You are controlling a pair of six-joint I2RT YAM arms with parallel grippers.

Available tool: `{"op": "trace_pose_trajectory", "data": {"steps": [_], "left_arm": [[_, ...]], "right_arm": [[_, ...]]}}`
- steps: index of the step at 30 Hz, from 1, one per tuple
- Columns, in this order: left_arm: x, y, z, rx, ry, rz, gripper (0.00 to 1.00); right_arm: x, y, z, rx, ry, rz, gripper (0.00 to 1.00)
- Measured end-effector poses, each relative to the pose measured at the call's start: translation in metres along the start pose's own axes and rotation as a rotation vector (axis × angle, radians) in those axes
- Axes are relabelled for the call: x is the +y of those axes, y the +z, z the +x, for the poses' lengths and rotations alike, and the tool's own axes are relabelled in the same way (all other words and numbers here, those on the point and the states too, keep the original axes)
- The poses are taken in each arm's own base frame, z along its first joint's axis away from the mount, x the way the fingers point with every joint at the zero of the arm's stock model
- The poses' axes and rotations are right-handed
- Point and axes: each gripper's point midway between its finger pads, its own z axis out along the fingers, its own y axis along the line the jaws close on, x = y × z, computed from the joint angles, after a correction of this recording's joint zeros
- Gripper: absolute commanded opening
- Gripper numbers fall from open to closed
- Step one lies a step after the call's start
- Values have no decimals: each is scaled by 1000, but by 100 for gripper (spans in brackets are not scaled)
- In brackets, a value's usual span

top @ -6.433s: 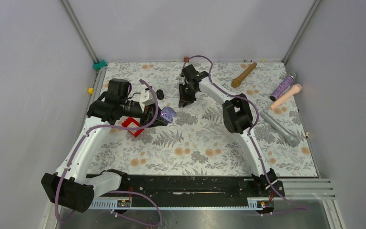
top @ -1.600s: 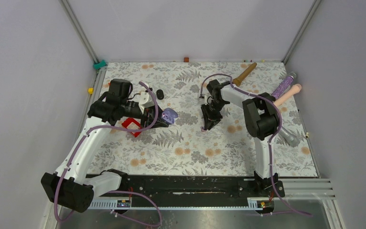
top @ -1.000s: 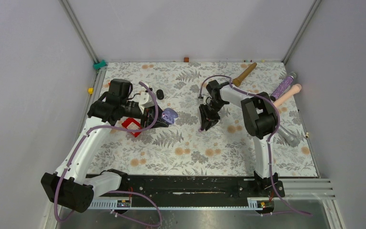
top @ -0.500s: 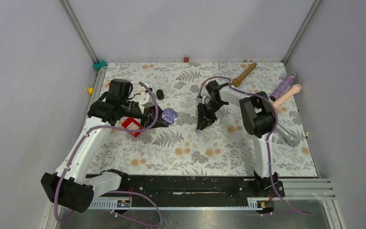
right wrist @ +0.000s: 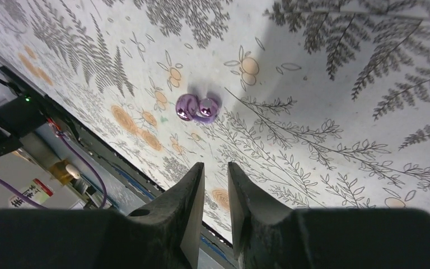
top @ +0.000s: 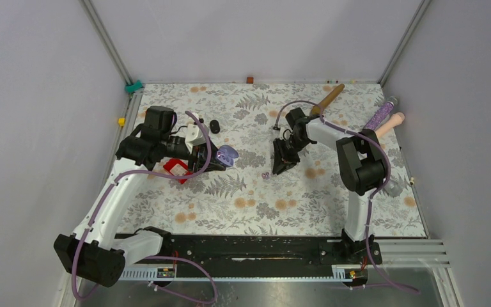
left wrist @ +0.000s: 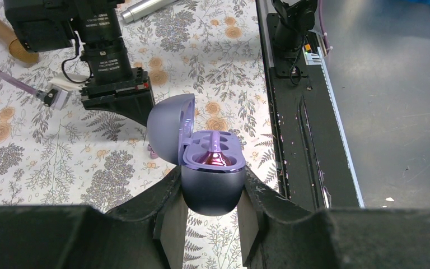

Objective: Insert the wireless bluetooth earbuds into the charging case
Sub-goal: Move the earbud to the center of the board.

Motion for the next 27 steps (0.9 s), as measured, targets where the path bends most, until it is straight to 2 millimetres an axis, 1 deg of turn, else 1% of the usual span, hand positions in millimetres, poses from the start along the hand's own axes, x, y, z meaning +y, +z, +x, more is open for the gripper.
{"op": "trace_pose_trajectory", "data": {"steps": [2, 5, 7, 9, 14, 17, 19, 22, 25, 27], "left_arm": [[0, 0, 0, 0, 0, 0, 0], [0, 0, 0, 0, 0, 0, 0], [0, 0, 0, 0, 0, -1, 0], [0, 0, 0, 1, 0, -1, 0], [1, 0, 0, 2, 0, -3, 0], [1, 0, 0, 2, 0, -3, 0], [1, 0, 0, 2, 0, -3, 0], [1, 0, 0, 2, 0, -3, 0], [0, 0, 0, 2, 1, -3, 0], [0, -1, -1, 1, 5, -4, 0]], "right_arm": [[-2, 2, 6, 5, -5, -2, 27], [-7, 11, 18, 36, 9, 4, 27], [-7, 17, 22, 51, 13, 6, 26], [-3, 22, 23, 56, 1, 7, 26], [16, 38, 29, 67, -76, 23, 25], [23, 45, 32, 68, -116, 51, 25], [26, 48, 30, 62, -137, 70, 25], [27, 47, 24, 41, -155, 97, 25], [25, 48, 14, 14, -171, 137, 25], [24, 48, 11, 7, -176, 154, 25]]}}
